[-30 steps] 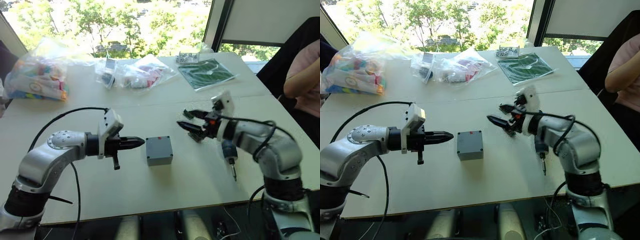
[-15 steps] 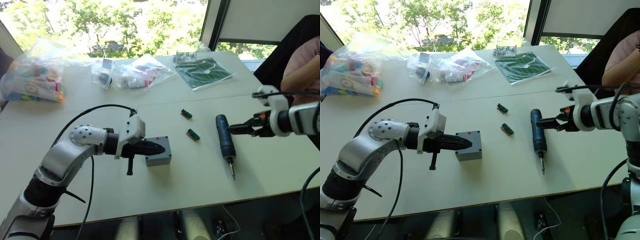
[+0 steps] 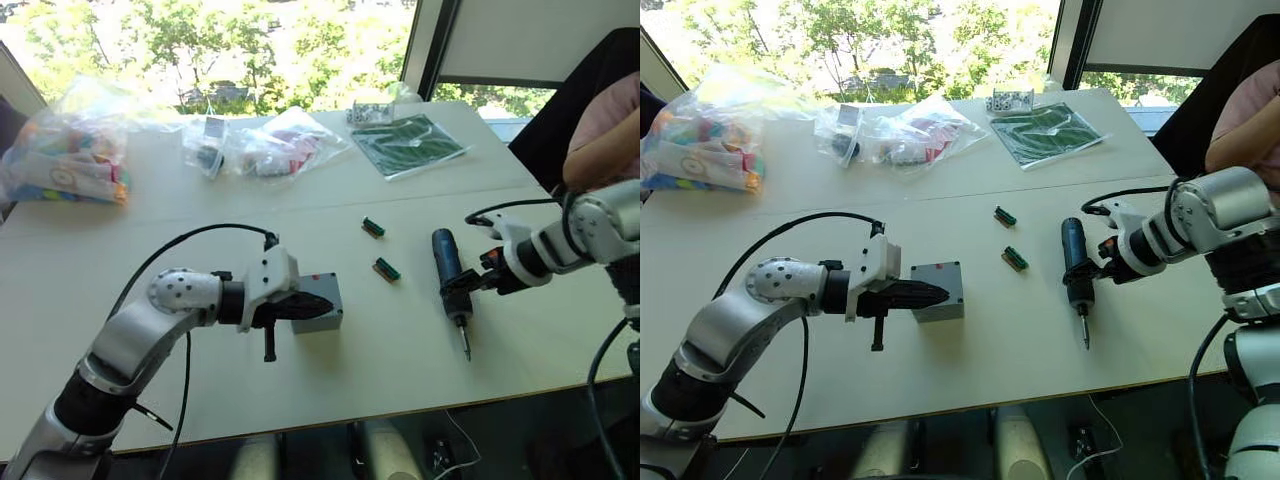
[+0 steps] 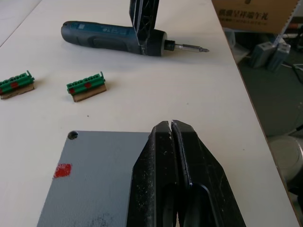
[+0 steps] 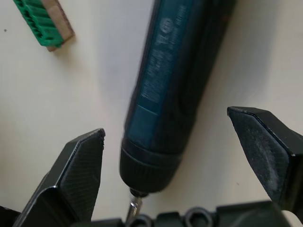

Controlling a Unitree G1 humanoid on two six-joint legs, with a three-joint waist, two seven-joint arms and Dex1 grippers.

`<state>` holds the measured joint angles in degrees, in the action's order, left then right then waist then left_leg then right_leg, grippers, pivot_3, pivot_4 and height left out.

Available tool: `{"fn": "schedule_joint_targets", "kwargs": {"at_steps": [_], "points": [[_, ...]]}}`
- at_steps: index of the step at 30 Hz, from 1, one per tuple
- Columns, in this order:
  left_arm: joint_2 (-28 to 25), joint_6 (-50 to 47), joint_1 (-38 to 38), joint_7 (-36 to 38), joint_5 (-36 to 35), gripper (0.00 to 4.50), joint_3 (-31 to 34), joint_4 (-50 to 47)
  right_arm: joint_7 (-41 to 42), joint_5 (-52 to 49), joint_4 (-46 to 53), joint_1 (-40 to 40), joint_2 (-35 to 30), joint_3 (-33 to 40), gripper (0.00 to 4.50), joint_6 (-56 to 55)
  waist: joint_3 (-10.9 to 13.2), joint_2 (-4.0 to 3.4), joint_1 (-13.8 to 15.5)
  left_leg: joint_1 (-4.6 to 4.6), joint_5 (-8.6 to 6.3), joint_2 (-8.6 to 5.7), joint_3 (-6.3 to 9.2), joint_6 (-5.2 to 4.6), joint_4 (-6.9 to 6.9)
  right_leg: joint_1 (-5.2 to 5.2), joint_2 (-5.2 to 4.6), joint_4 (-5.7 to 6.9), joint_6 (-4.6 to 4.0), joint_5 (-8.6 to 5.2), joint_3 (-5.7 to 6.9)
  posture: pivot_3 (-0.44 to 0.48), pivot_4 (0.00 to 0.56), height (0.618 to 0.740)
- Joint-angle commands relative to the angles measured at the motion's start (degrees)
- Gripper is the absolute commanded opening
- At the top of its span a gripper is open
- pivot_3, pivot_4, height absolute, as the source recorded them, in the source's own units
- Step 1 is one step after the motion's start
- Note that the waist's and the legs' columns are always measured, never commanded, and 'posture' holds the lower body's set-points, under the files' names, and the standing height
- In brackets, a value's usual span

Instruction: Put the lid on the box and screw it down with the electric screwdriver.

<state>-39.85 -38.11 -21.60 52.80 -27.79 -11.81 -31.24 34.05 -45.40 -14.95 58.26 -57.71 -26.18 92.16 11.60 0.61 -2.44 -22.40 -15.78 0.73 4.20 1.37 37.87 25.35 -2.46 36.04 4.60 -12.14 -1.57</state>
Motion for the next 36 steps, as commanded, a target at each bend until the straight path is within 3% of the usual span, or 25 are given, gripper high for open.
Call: {"fn": "schedule_joint_targets", "kwargs": {"at_steps": [1, 5, 6, 8, 14, 20, 26, 27, 30, 32, 34, 36], "points": [[-0.19, -1.09, 0.92, -2.09, -1.03, 0.0, 2.54, -3.47, 3.09, 2.78, 0.49, 1.75, 0.41, -1.92, 4.48, 0.32, 0.0, 0.0, 0.12, 0.0, 0.0, 0.0, 0.0, 0.0, 0.0, 0.0, 0.0, 0.0, 0.0, 0.0, 0.0, 0.0, 0.15, 0.74], [0.27, -2.23, 2.72, -4.31, -1.56, 0.0, 3.41, -5.05, 7.09, 6.62, 1.72, 0.53, -0.87, -7.16, 4.48, -1.61, 0.0, 0.0, 0.1, -0.01, 0.0, -0.02, -0.02, 0.0, 0.01, -0.02, -0.05, -0.02, 0.0, 0.0, 0.0, 0.0, 0.15, 0.74], [0.38, -2.41, 3.07, -4.75, -1.66, 0.0, 3.58, -5.31, 8.4, 7.41, 2.31, 0.19, -1.48, -8.41, 4.03, -2.52, 0.0, 0.0, 0.07, -0.01, 0.0, -0.02, -0.02, 0.0, 0.01, -0.02, -0.05, -0.02, 0.0, 0.0, 0.0, 0.0, 0.15, 0.74], [0.73, -2.52, 3.9, -5.61, -1.76, 0.0, 3.83, -5.68, 11.54, 8.04, 3.36, -0.15, -2.75, -10.67, 3.61, -2.91, -0.01, -0.02, 0.05, 0.0, 0.0, -0.02, -0.02, 0.0, 0.0, -0.03, -0.05, -0.03, 0.0, 0.0, 0.0, 0.0, 0.15, 0.74], [1.7, -2.03, 4.59, -7.42, -1.06, 0.0, 3.13, -5.0, 15.65, 13.6, 0.26, 0.37, -0.81, -12.93, 1.79, -6.4, -0.05, 0.06, 0.04, 0.03, 0.0, -0.01, 0.0, 0.0, 0.02, -0.06, -0.03, -0.01, 0.01, 0.0, 0.03, 0.0, 0.15, 0.74], [0.57, -1.22, 5.53, -6.52, -0.79, 0.0, 3.81, -3.75, 19.26, 18.53, -3.19, 2.13, -0.7, -10.82, 1.78, -11.5, -0.05, 0.07, -0.1, 0.09, 0.0, -0.01, 0.0, 0.0, 0.05, -0.13, -0.03, 0.0, 0.01, 0.0, 0.04, 0.0, 0.15, 0.74], [-2.23, 0.56, 6.69, -3.83, -0.76, 0.0, 6.05, -0.01, 23.35, 27.07, -14.83, 13.69, 1.46, -3.57, 1.78, -34.33, 0.29, -0.44, -0.27, 0.04, 0.0, -0.02, -0.14, 0.01, 0.09, 0.03, -0.1, 0.09, 0.06, 0.08, 0.01, 0.0, 0.15, 0.74], [-2.76, 0.89, 6.7, -3.05, -0.94, 0.0, 6.62, 0.91, 20.88, 28.44, -17.79, 15.21, 2.06, -0.87, 1.78, -39.88, 0.32, -0.5, -0.25, 0.01, 0.0, -0.01, -0.14, 0.01, 0.07, 0.08, -0.07, 0.08, 0.06, 0.08, 0.01, 0.0, 0.15, 0.74], [-3.94, 1.62, 5.56, -1.21, -0.77, 0.0, 7.1, 4.14, 15.81, 20.13, -22.25, 17.12, 5.42, 17.47, 1.78, -45.12, 0.33, -0.48, -0.13, 0.0, 0.0, 0.02, -0.13, 0.01, -0.16, 0.15, -0.03, 0.06, 0.0, 0.15, 0.01, 0.0, 0.15, 0.74], [-4.56, 1.19, 4.05, 0.15, -1.44, 0.0, 7.28, 5.5, 11.94, 9.81, -6.18, 5.35, 10.86, 34.51, 1.78, -47.68, 0.25, -0.27, 0.05, -0.01, 0.01, 0.01, -0.09, 0.01, -0.47, 0.18, -0.04, -0.06, 0.14, 0.24, 0.02, 0.0, 0.15, 0.74], [-5.24, 0.47, 2.64, 1.65, -2.33, 0.0, 7.62, 6.62, 5.79, 3.33, 9.19, -4.37, 18.07, 43.03, 1.78, -47.67, 0.22, -0.21, 0.14, 0.03, 0.0, 0.03, 0.05, 0.01, -0.63, 0.1, 0.0, -0.09, 0.16, 0.21, 0.12, 0.0, 0.15, 0.74], [-5.56, -0.56, 0.75, 2.93, -3.05, 0.0, 7.54, 7.79, -0.35, -1.47, 22.37, -12.23, 26.05, 45.81, 1.78, -47.72, 0.17, -0.17, 0.31, 0.02, 0.0, 0.05, 0.15, 0.0, -0.7, 0.1, 0.0, -0.06, 0.18, 0.13, 0.17, 0.0, 0.15, 0.74]]}}
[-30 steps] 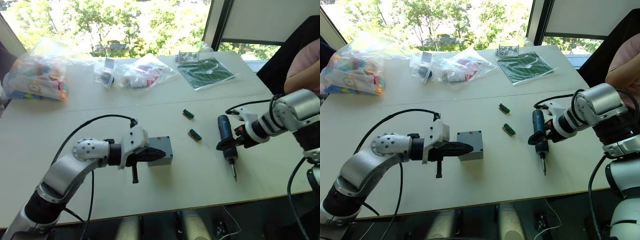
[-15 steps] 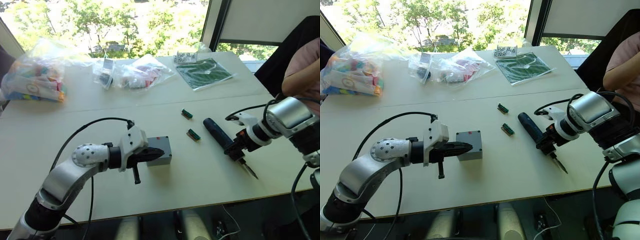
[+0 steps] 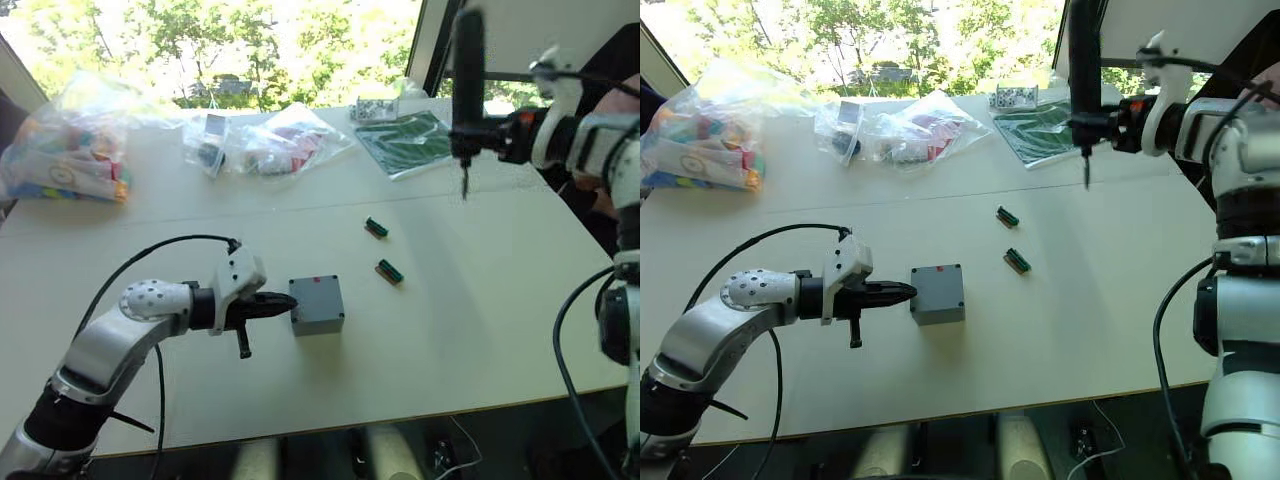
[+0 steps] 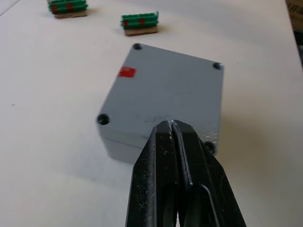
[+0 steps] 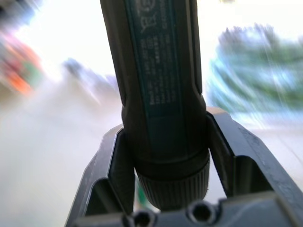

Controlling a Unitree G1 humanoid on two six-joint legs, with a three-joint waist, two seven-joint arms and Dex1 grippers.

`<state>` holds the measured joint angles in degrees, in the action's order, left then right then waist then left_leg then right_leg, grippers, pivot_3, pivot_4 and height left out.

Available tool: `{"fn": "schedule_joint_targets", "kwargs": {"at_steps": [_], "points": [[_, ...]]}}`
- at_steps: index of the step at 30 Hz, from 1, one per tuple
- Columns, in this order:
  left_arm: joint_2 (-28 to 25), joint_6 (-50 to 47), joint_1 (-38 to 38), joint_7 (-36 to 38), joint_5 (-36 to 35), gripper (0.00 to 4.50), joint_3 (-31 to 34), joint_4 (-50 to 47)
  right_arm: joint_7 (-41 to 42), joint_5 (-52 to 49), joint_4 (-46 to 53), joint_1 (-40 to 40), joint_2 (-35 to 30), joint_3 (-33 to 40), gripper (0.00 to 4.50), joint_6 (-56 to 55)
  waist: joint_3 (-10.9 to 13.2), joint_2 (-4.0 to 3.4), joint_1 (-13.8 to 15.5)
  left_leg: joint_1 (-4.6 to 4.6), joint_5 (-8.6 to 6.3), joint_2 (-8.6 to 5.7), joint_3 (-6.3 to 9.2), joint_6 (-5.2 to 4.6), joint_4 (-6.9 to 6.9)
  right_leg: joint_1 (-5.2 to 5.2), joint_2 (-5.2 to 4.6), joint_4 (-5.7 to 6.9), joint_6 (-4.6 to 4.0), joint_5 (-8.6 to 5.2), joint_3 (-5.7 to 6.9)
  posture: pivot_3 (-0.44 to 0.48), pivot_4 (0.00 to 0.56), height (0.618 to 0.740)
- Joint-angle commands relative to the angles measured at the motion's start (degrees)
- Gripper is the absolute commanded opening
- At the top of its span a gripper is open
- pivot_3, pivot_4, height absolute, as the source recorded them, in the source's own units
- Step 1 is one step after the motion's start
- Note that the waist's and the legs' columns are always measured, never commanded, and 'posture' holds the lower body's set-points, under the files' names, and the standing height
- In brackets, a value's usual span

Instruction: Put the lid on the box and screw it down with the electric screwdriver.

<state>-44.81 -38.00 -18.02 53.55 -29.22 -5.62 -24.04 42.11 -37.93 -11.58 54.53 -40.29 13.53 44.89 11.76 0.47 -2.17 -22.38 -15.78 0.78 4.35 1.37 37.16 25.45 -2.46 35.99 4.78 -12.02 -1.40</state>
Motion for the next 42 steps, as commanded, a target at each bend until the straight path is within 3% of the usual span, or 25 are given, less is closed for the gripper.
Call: {"fn": "schedule_joint_targets", "kwargs": {"at_steps": [1, 5, 11, 18, 24, 42], "points": [[-0.54, -1.23, -4.09, 2.7, -1.92, 0.0, 1.09, 1.35, -10.71, -12.19, 24.47, -12.18, 12.83, 6.59, 1.78, -0.5, 0.02, -0.05, 0.08, 0.01, 0.0, -0.02, -0.02, 0.0, -0.02, 0.01, -0.05, 0.03, 0.0, -0.03, -0.01, 0.0, 0.15, 0.74], [-0.67, -1.93, -7.12, 4.9, -1.91, 0.0, 0.12, 3.67, -14.51, -13.39, 35.25, -21.57, 20.87, 1.57, 1.78, -1.26, 0.16, -0.29, -0.02, -0.02, 0.03, -0.12, -0.07, 0.05, 0.04, 0.06, -0.18, 0.1, 0.01, -0.02, -0.06, 0.0, 0.15, 0.74], [0.59, -1.19, -10.29, 6.43, -0.45, 0.0, -2.03, 6.58, -17.55, -10.95, 40.87, -26.81, 24.43, -4.59, 1.78, -3.16, 0.15, -0.27, -0.29, 0.15, 0.1, -0.12, -0.07, 0.15, 0.23, -0.09, -0.11, 0.13, -0.21, -0.13, -0.08, 0.0, 0.15, 0.74], [3.11, 0.43, -11.83, 6.37, 2.14, 0.0, -4.58, 8.93, -17.88, -7.35, 40.26, -27.66, 24.2, -7.99, 1.78, -5.32, 0.14, -0.25, -0.42, 0.24, 0.28, -0.04, 0.01, 0.44, 0.18, -0.13, 0.04, 0.18, -0.24, -0.08, -0.09, 0.0, 0.15, 0.74], [2.53, 2.37, -8.72, 6.39, 6.96, 0.0, -8.52, 8.69, -16.76, -0.87, 36.82, -29.32, 24.46, -12.06, 1.78, -9.36, 0.13, -0.24, -0.39, 0.21, 0.28, -0.03, 0.01, 0.44, 0.08, -0.1, 0.04, 0.14, -0.19, 0.13, -0.1, 0.0, 0.15, 0.74], [2.14, 0.55, -8.77, 7.15, 6.4, 0.0, -7.52, 7.36, -15.73, 3.95, 34.18, -31.67, 26.02, -14.46, 1.78, -13.31, 0.11, -0.22, -0.34, 0.26, 0.29, -0.03, 0.02, 0.45, 0.17, -0.16, 0.04, 0.18, -0.39, 0.03, -0.1, 0.0, 0.15, 0.74]]}}
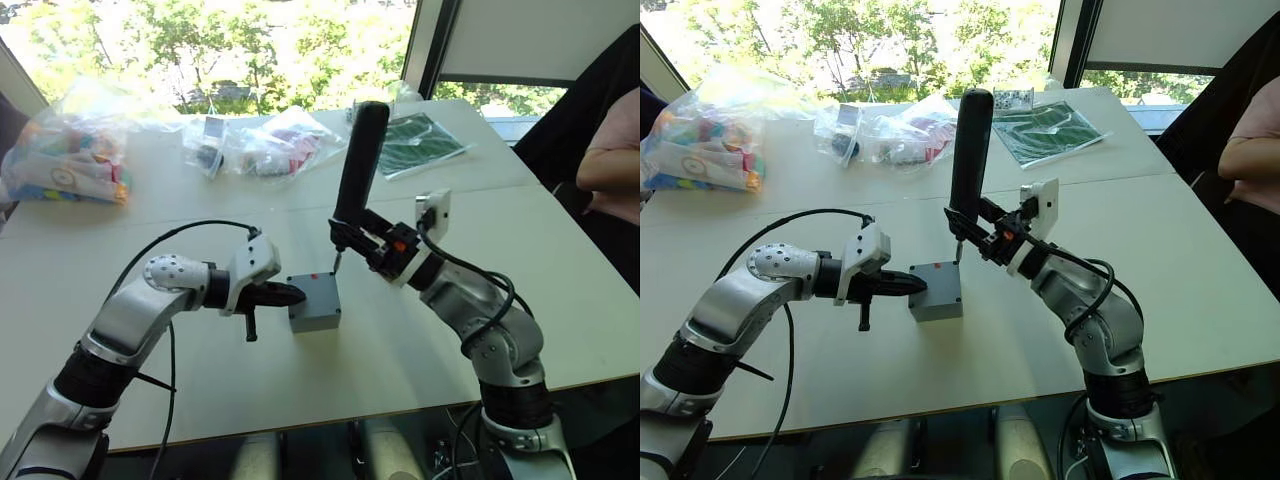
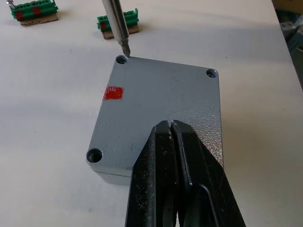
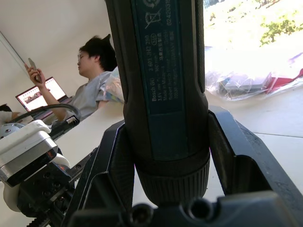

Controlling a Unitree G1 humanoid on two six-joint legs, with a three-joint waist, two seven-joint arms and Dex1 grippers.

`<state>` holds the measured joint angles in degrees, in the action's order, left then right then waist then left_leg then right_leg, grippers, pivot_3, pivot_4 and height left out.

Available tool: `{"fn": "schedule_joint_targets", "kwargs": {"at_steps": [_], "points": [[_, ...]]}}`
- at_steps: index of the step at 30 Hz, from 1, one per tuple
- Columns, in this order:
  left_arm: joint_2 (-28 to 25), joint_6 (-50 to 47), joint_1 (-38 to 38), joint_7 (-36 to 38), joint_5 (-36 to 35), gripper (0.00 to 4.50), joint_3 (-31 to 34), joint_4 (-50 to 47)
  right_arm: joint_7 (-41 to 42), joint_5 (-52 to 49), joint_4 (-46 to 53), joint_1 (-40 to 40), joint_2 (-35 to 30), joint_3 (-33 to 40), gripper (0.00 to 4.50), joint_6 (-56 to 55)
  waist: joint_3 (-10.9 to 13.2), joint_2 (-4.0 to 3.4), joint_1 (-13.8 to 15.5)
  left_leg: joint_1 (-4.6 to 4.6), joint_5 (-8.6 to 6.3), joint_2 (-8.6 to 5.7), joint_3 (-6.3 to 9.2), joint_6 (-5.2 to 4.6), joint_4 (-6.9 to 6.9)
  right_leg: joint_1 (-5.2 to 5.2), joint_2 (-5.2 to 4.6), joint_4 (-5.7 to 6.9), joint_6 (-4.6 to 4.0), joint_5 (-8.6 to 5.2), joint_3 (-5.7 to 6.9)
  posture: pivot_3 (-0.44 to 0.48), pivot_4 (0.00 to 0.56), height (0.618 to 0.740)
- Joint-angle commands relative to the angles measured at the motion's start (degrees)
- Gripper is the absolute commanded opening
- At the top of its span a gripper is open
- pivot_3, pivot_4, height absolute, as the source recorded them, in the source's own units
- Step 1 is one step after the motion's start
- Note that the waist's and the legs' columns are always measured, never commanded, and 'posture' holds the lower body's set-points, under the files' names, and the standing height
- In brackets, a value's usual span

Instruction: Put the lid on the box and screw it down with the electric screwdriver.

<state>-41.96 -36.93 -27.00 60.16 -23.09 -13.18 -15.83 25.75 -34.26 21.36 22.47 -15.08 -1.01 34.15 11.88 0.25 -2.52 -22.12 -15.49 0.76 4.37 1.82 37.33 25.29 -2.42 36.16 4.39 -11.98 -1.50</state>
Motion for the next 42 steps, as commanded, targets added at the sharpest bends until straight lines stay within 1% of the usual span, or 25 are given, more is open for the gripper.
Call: {"fn": "schedule_joint_targets", "kwargs": {"at_steps": [1, 6, 13, 16, 19, 25, 28, 33, 37, 42], "points": [[-0.7, -0.56, 0.07, 0.61, 0.32, 0.0, -0.03, -0.77, 0.54, 0.34, 0.88, 0.57, 1.29, 0.06, 1.78, -2.88, 0.0, 0.0, 0.0, 0.0, 0.0, 0.0, 0.0, 0.0, 0.0, 0.0, 0.0, 0.0, 0.0, 0.0, 0.0, 0.0, 0.15, 0.74], [-0.73, -0.83, 0.02, 0.66, 0.37, 0.0, 0.02, -0.98, 0.42, 0.36, 0.56, 1.22, 2.16, -0.13, 1.78, -3.19, -0.01, 0.01, -0.02, 0.02, 0.0, 0.0, 0.0, 0.0, 0.0, 0.0, 0.0, 0.0, 0.02, -0.01, 0.0, 0.0, 0.15, 0.74], [-0.52, -1.24, 0.18, 0.27, 0.35, 0.0, 0.15, -1.38, 2.94, 6.6, -1.52, -0.77, -0.88, -4.16, 1.78, -5.58, -0.03, 0.03, -0.02, 0.06, 0.0, 0.0, 0.0, 0.0, 0.0, -0.05, 0.0, 0.0, 0.03, -0.02, 0.0, 0.0, 0.15, 0.74], [-0.48, -1.53, 0.37, 0.14, 0.27, 0.0, 0.24, -1.63, 3.57, 8.04, -2.53, -2.29, -1.18, -5.08, 1.78, -6.44, -0.05, 0.05, -0.01, 0.23, 0.0, 0.0, 0.0, 0.0, -0.02, -0.21, 0.0, 0.0, 0.15, -0.12, 0.0, 0.0, 0.15, 0.74], [-0.48, -1.88, 0.66, 0.05, 0.15, 0.0, 0.37, -1.95, 4.39, 9.62, -3.83, -4.75, -1.6, -6.47, 1.78, -7.31, -0.14, 0.12, -0.01, 0.75, 0.0, 0.0, 0.0, 0.0, -0.14, -0.71, -0.01, -0.09, 0.2, -0.2, 0.0, 0.0, 0.15, 0.74], [-0.36, -2.14, 0.92, -0.15, 0.03, 0.0, 0.3, -2.37, 4.38, 12.57, -5.08, -5.86, -2.28, -8.75, 1.78, -7.85, -0.59, 0.42, 0.0, 0.82, -0.01, 0.01, 0.0, 0.0, -0.17, -0.76, -0.01, -0.1, 0.2, -0.22, 0.0, 0.0, 0.15, 0.74], [-0.12, -2.27, 0.9, -0.31, 0.01, 0.0, 0.17, -2.51, 3.3, 12.77, -6.66, -5.64, -0.98, -8.26, 1.78, -8.21, -0.81, 0.5, 0.01, 0.82, -0.01, 0.01, 0.01, 0.0, -0.18, -0.76, -0.01, -0.1, 0.19, -0.23, 0.0, 0.0, 0.15, 0.74], [-0.21, -2.27, 0.85, -0.23, 0.01, 0.0, 0.17, -2.44, 3.39, 15.04, -8.17, -6.06, -1.68, -9.16, 1.78, -9.11, -0.93, 0.54, 0.02, 0.83, -0.01, 0.01, 0.01, 0.0, -0.19, -0.77, -0.02, -0.1, 0.19, -0.23, 0.01, 0.0, 0.15, 0.74], [-0.11, -2.22, 0.72, -0.22, 0.07, 0.0, 0.12, -2.32, 3.2, 15.22, -9.71, -7.2, -1.16, -7.89, 1.78, -10.68, -1.02, 0.58, 0.06, 0.85, -0.01, 0.01, 0.02, 0.0, -0.19, -0.79, -0.02, -0.12, 0.19, -0.24, 0.01, 0.0, 0.15, 0.74], [0.02, -2.28, 0.91, -0.22, -0.05, 0.0, -0.02, -2.56, 3.38, 14.23, -8.87, -7.91, -0.87, -7.49, 1.78, -10.81, -1.22, 0.58, 0.08, 0.86, -0.01, 0.01, 0.02, 0.0, -0.2, -0.82, -0.03, -0.14, 0.19, -0.24, 0.01, 0.0, 0.15, 0.74]]}}
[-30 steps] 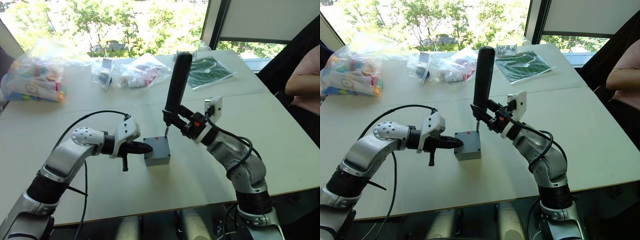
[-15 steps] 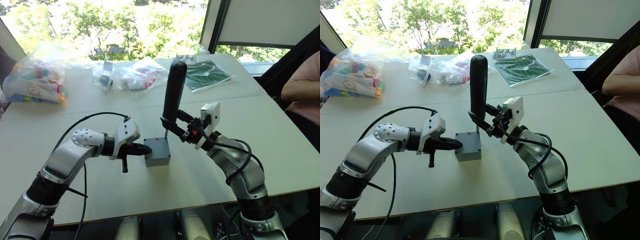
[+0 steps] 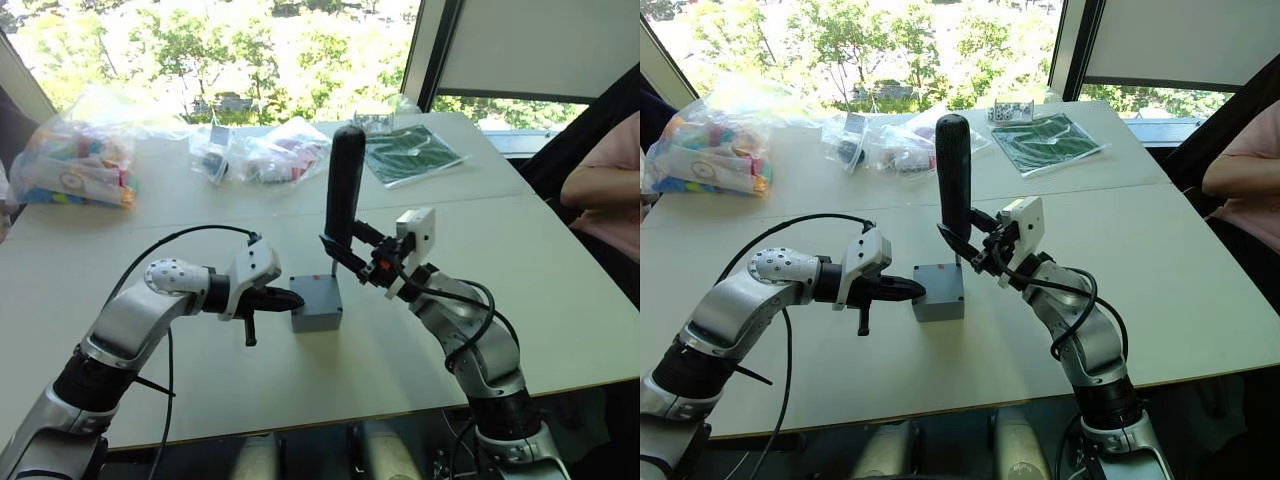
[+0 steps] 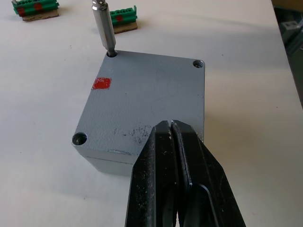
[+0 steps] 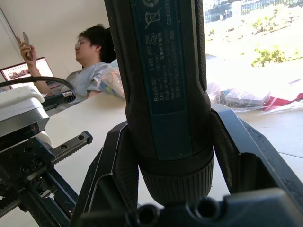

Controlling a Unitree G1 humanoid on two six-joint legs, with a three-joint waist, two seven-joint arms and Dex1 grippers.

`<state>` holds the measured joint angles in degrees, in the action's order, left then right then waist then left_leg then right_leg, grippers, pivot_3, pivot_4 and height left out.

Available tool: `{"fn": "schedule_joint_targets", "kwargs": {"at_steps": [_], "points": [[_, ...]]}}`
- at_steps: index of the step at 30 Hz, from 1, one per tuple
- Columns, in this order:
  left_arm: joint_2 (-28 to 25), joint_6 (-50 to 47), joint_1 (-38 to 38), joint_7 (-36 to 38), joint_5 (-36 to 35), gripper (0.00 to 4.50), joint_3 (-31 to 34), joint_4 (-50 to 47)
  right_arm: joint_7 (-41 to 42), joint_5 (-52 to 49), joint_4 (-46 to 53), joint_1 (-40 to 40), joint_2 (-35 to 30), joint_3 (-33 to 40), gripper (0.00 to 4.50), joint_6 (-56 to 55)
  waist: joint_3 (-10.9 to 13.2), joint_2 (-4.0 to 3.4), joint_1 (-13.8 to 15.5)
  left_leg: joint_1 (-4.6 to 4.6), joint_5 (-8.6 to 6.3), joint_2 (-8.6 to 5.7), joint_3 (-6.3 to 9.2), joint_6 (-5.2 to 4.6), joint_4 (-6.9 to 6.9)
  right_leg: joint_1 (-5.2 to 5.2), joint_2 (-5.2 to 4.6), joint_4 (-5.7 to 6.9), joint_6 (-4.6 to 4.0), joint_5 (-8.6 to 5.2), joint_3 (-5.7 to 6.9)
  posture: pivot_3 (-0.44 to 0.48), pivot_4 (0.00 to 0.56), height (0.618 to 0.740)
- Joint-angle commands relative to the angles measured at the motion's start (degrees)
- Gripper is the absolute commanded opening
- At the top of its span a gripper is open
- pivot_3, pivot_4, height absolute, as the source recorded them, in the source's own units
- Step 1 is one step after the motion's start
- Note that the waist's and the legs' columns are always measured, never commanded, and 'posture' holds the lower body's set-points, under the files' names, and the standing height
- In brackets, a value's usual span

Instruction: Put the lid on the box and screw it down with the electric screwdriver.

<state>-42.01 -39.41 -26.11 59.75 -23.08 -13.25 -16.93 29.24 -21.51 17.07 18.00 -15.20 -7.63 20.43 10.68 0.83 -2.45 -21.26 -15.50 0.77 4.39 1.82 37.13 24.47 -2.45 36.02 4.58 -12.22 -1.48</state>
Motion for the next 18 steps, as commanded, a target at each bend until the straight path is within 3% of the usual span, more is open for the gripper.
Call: {"fn": "schedule_joint_targets", "kwargs": {"at_steps": [1, 12, 18], "points": [[0.1, 0.26, 0.0, 0.22, -0.03, 0.0, 0.0, -1.38, -0.13, 1.53, -4.43, -3.5, -0.76, -0.92, 1.78, 2.93, -0.05, 0.02, 0.01, 0.0, 0.0, 0.0, 0.0, 0.0, 0.0, 0.0, 0.0, -0.01, 0.0, 0.0, 0.0, 0.0, 0.15, 0.74], [0.3, 0.62, 0.97, 0.1, 0.48, 0.0, -0.83, -1.1, -0.07, 0.13, -0.89, -2.14, -1.4, 0.79, 1.78, 3.9, -0.07, 0.02, 0.01, 0.0, 0.0, 0.0, 0.01, 0.0, -0.02, 0.0, -0.01, -0.03, 0.0, -0.01, 0.01, 0.0, 0.15, 0.74], [-0.25, 1.32, 1.98, 0.05, 0.89, 0.0, -0.7, -0.57, -3.86, -13.1, 10.23, 6.58, -2.82, 11.95, 1.78, 12.43, 0.19, -0.11, 0.21, -0.14, 0.0, -0.02, 0.04, 0.01, -0.02, 0.08, -0.06, -0.08, 0.0, -0.01, 0.03, 0.0, 0.15, 0.74]]}}
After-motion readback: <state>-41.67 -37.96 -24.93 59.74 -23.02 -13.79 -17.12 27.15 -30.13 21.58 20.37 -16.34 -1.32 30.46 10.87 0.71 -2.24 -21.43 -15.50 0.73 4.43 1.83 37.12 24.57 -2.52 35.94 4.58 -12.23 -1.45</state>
